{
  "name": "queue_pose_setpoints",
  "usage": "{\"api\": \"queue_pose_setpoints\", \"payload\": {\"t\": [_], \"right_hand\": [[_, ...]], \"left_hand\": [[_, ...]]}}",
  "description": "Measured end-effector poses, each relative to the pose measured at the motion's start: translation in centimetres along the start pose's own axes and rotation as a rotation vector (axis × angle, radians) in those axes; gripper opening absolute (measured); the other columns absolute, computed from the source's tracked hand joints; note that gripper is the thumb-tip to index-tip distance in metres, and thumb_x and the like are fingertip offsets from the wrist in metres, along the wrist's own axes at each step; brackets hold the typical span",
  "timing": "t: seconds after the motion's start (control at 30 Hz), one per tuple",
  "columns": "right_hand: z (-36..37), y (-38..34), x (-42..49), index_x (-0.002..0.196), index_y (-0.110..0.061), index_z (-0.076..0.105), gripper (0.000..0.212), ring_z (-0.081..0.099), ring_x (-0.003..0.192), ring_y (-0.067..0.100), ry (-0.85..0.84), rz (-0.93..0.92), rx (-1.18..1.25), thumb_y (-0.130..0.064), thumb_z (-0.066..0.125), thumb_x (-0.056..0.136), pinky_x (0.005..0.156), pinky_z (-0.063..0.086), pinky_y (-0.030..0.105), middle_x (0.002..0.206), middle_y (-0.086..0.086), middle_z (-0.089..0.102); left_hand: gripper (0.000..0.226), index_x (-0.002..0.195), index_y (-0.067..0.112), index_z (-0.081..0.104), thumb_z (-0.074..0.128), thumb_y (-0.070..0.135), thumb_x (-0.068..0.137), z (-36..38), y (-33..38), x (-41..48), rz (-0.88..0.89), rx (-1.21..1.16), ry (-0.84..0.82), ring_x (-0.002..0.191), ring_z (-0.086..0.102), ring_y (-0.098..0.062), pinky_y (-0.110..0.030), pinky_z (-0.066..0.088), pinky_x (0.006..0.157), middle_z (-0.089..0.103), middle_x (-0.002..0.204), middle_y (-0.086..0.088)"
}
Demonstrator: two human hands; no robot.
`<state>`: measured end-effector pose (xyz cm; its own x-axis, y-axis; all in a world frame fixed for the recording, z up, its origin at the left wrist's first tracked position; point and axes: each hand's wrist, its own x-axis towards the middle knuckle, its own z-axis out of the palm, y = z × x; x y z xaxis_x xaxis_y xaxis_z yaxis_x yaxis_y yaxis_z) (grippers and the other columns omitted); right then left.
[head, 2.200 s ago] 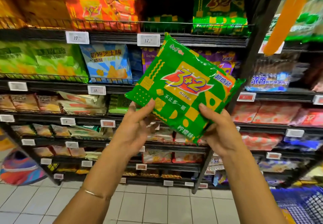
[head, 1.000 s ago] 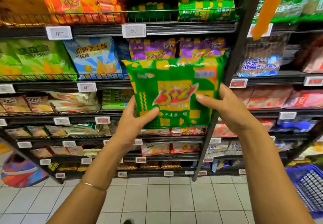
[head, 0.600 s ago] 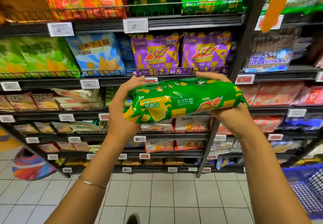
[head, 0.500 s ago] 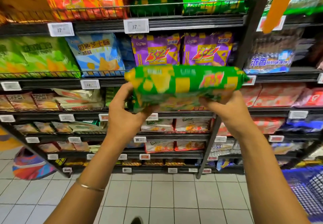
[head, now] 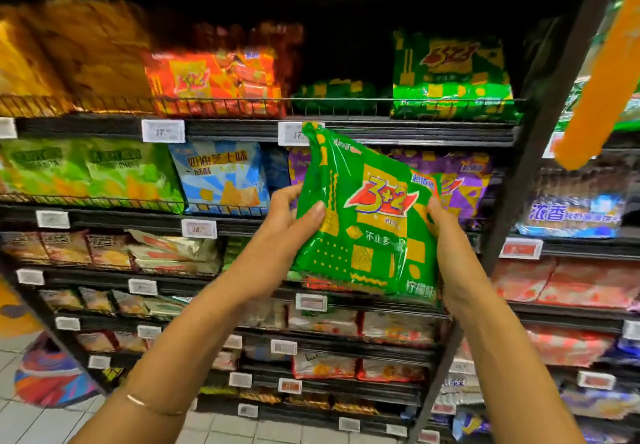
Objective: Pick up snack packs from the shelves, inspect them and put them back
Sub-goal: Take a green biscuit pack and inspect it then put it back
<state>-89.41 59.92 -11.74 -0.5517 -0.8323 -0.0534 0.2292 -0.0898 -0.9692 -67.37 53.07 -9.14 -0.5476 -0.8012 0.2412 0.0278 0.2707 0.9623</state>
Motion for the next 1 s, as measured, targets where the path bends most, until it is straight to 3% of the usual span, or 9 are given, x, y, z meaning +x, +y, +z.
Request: {"api": "queue_pose_setpoints", "payload": {"t": [0.07,0.17,0.33,0.53,0.63,0.7,0.8,0.93,1.0], "right_hand": [[1.5,-2.9,2.4,0.129,-0.015,0.049,0.031,0.065,0.115,0.033,0.038,-0.089,-0.029,-0.038,0.047,0.108,0.105,0.052,0.058,0.139,0.022,0.062],[3.6,-7.0,5.9,0.124,-0.021,0.042,0.029,0.068,0.104,0.025,0.071,-0.221,-0.117,-0.039,0.052,0.105,0.095,0.057,0.047,0.126,0.010,0.065],[5.8,-13.1,11.6,0.140,-0.021,0.047,0.050,0.067,0.117,0.026,-0.003,-0.326,-0.260,-0.053,0.053,0.103,0.102,0.054,0.052,0.134,0.005,0.064],[8.5,-18.9,18.2,0.130,-0.002,0.053,0.061,0.057,0.107,0.025,0.104,-0.440,-0.529,-0.056,0.050,0.103,0.078,0.045,0.034,0.119,0.006,0.057],[9.6,-20.4,20.1,0.093,-0.010,0.051,0.029,0.046,0.073,0.019,0.173,-0.437,-0.548,-0.037,0.051,0.104,0.057,0.028,0.033,0.088,0.002,0.050],[10.0,-20.4,21.1,0.109,-0.008,0.054,0.022,0.045,0.071,0.017,0.185,-0.426,-0.551,-0.029,0.053,0.104,0.060,0.030,0.033,0.096,0.004,0.052],[9.6,-19.2,22.0,0.145,-0.016,0.046,0.048,0.052,0.076,0.010,0.182,-0.512,-0.616,-0.033,0.059,0.102,0.061,0.037,0.029,0.100,-0.004,0.061],[8.5,-18.7,22.2,0.138,-0.024,0.052,0.048,0.066,0.102,0.025,0.154,-0.662,-0.647,-0.043,0.067,0.097,0.084,0.051,0.038,0.115,0.002,0.069],[8.3,-18.5,22.3,0.126,-0.025,0.056,0.043,0.068,0.096,0.024,0.104,-0.683,-0.719,-0.046,0.072,0.093,0.081,0.055,0.040,0.109,0.003,0.072]], "left_hand": [[0.038,0.135,0.027,0.053,0.061,0.038,0.100,-0.8,1.0,2.9,0.042,0.011,0.064,0.101,0.070,-0.004,-0.020,0.057,0.083,0.073,0.116,0.003],[0.035,0.143,0.029,0.055,0.040,0.031,0.112,-1.8,2.8,7.5,0.193,0.403,0.187,0.110,0.056,0.004,-0.011,0.041,0.095,0.063,0.123,-0.005],[0.042,0.132,0.011,0.066,0.057,0.033,0.097,-4.0,6.2,15.6,0.305,0.391,0.412,0.108,0.067,-0.021,-0.042,0.052,0.100,0.071,0.120,-0.006],[0.020,0.111,0.009,0.070,0.057,0.022,0.105,-5.2,8.7,24.0,0.346,0.491,0.520,0.097,0.068,-0.031,-0.049,0.054,0.087,0.073,0.101,-0.008],[0.017,0.098,0.007,0.062,0.057,0.022,0.102,-5.5,8.9,26.7,0.321,0.594,0.541,0.088,0.061,-0.037,-0.044,0.044,0.071,0.065,0.091,-0.011],[0.015,0.103,0.006,0.062,0.063,0.019,0.097,-5.5,8.8,28.1,0.267,0.550,0.519,0.090,0.062,-0.037,-0.044,0.048,0.073,0.065,0.094,-0.012],[0.021,0.100,0.013,0.056,0.072,0.024,0.094,-5.1,8.0,28.5,0.215,0.521,0.493,0.084,0.060,-0.028,-0.040,0.046,0.068,0.061,0.090,-0.005],[0.045,0.104,0.018,0.037,0.079,0.024,0.089,-3.8,7.3,28.0,0.319,0.606,0.526,0.093,0.047,-0.019,-0.033,0.039,0.078,0.049,0.106,0.000],[0.058,0.113,0.017,0.030,0.081,0.016,0.086,-3.1,7.2,27.7,0.394,0.718,0.578,0.091,0.034,-0.016,-0.023,0.028,0.080,0.033,0.116,-0.002]]}}
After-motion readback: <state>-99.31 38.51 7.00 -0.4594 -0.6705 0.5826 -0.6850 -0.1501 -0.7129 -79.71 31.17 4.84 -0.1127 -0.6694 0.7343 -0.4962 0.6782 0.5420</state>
